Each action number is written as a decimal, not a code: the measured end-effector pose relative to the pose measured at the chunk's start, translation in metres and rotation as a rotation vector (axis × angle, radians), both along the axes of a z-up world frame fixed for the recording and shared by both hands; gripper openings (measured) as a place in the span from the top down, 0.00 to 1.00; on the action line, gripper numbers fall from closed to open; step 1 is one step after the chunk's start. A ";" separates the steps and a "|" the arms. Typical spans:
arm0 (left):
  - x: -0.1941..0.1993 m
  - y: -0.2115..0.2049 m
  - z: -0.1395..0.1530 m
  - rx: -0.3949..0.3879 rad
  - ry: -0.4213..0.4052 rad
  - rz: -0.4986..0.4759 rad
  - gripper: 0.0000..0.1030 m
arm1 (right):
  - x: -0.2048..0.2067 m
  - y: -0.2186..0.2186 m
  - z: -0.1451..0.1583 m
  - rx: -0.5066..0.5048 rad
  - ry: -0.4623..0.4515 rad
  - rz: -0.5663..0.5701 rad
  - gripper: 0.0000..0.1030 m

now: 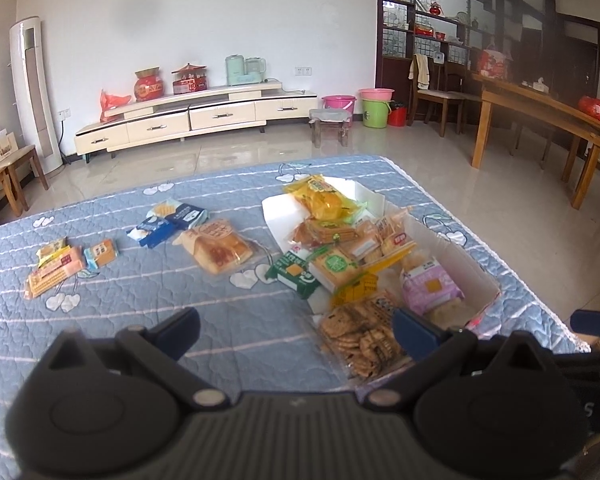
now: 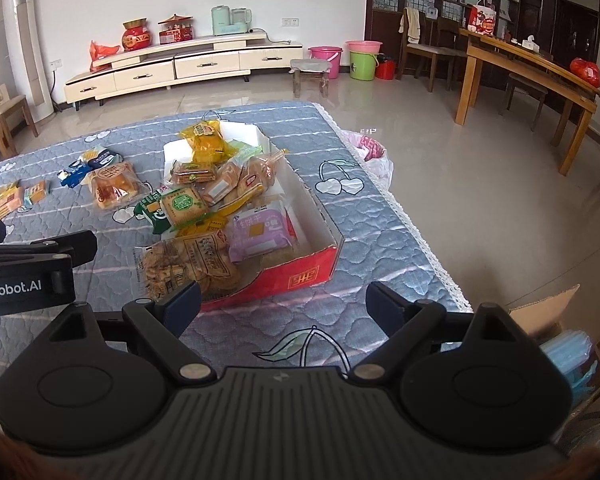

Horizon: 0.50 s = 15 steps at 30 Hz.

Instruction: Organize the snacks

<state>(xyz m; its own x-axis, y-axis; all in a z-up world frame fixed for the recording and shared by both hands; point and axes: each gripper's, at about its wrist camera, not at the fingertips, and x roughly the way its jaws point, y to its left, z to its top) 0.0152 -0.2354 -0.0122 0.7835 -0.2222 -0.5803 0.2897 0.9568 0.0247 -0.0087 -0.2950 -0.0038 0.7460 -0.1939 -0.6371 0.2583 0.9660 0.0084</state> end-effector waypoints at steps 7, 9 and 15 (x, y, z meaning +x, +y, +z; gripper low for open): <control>0.001 -0.001 -0.001 0.003 0.007 0.000 0.01 | 0.000 0.000 -0.001 -0.006 0.007 0.006 0.00; 0.001 -0.002 -0.001 0.005 0.008 -0.001 0.01 | -0.001 0.000 -0.001 -0.005 0.009 0.007 0.00; 0.000 -0.004 -0.002 0.011 0.010 -0.003 0.01 | -0.001 -0.001 -0.001 -0.002 0.014 0.008 0.00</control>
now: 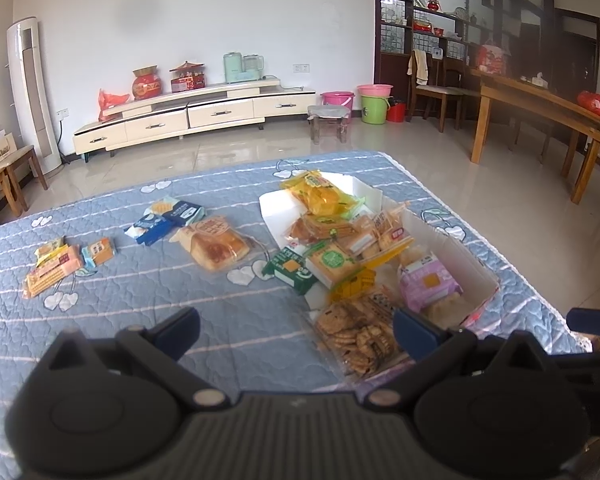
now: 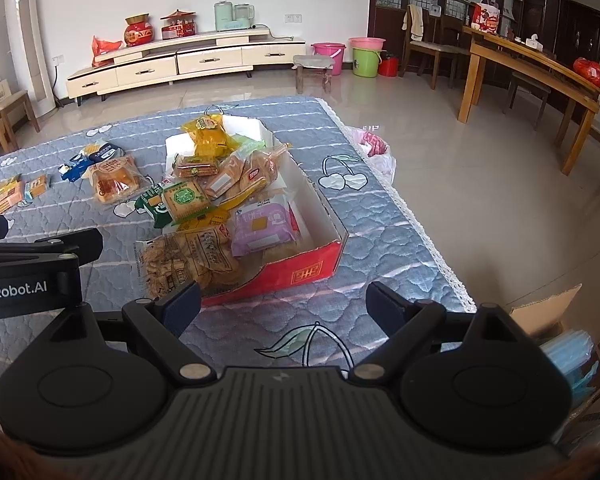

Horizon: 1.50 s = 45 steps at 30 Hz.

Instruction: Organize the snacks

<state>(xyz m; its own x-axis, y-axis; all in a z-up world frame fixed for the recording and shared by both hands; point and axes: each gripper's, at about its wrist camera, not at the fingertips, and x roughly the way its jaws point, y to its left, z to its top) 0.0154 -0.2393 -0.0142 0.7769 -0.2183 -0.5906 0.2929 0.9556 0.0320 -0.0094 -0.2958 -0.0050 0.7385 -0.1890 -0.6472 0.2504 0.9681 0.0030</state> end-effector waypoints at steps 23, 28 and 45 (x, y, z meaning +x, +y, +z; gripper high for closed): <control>0.000 -0.001 0.002 0.003 -0.003 -0.011 0.01 | 0.004 0.003 -0.001 0.005 0.003 0.022 0.00; 0.000 -0.001 0.004 0.003 -0.004 -0.014 0.01 | 0.004 0.004 -0.001 0.004 0.004 0.022 0.00; 0.002 0.000 0.003 0.006 0.005 -0.012 0.01 | 0.004 0.002 -0.004 0.008 0.007 0.025 0.00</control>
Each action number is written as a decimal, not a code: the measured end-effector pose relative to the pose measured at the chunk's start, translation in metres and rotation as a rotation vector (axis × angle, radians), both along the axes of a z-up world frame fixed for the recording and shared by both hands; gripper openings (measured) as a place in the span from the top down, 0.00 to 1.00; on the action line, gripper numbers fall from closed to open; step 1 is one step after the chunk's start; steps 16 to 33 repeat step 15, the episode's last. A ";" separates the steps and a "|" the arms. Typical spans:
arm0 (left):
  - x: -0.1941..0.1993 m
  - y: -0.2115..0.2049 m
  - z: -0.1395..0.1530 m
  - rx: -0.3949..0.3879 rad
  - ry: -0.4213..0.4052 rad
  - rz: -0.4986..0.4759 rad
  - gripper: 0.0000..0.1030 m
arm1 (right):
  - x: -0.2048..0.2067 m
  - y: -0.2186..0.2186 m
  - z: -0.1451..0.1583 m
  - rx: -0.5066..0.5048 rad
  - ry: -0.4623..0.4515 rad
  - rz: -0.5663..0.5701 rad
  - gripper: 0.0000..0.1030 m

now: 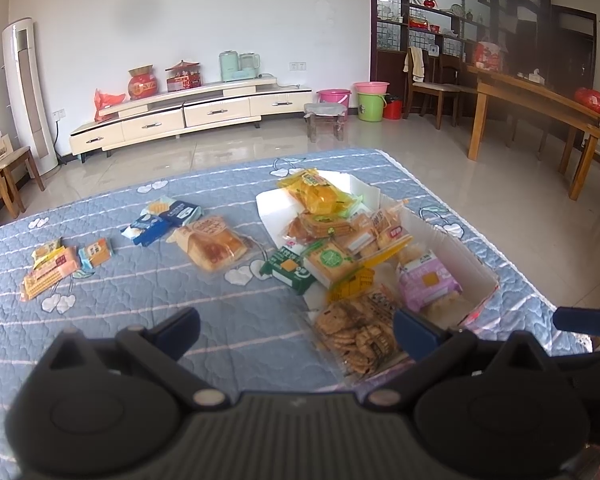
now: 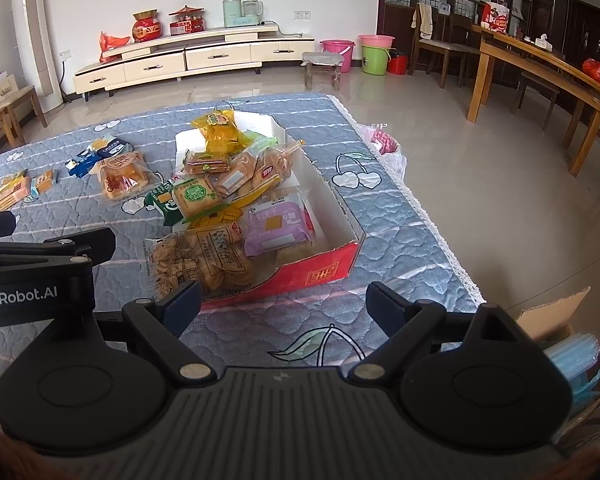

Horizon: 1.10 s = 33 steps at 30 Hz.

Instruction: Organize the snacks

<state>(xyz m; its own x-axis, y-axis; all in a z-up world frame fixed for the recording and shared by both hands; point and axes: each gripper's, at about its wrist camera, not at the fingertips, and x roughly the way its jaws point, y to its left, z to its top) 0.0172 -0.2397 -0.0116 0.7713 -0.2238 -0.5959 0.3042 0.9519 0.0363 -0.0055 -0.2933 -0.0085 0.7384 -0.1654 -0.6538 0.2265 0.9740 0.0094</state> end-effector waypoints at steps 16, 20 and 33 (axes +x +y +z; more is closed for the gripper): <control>0.001 0.001 -0.002 -0.002 0.006 -0.004 0.01 | -0.001 -0.001 0.000 0.002 0.001 0.001 0.00; 0.001 0.001 -0.002 -0.002 0.006 -0.004 0.01 | -0.001 -0.001 0.000 0.002 0.001 0.001 0.00; 0.001 0.001 -0.002 -0.002 0.006 -0.004 0.01 | -0.001 -0.001 0.000 0.002 0.001 0.001 0.00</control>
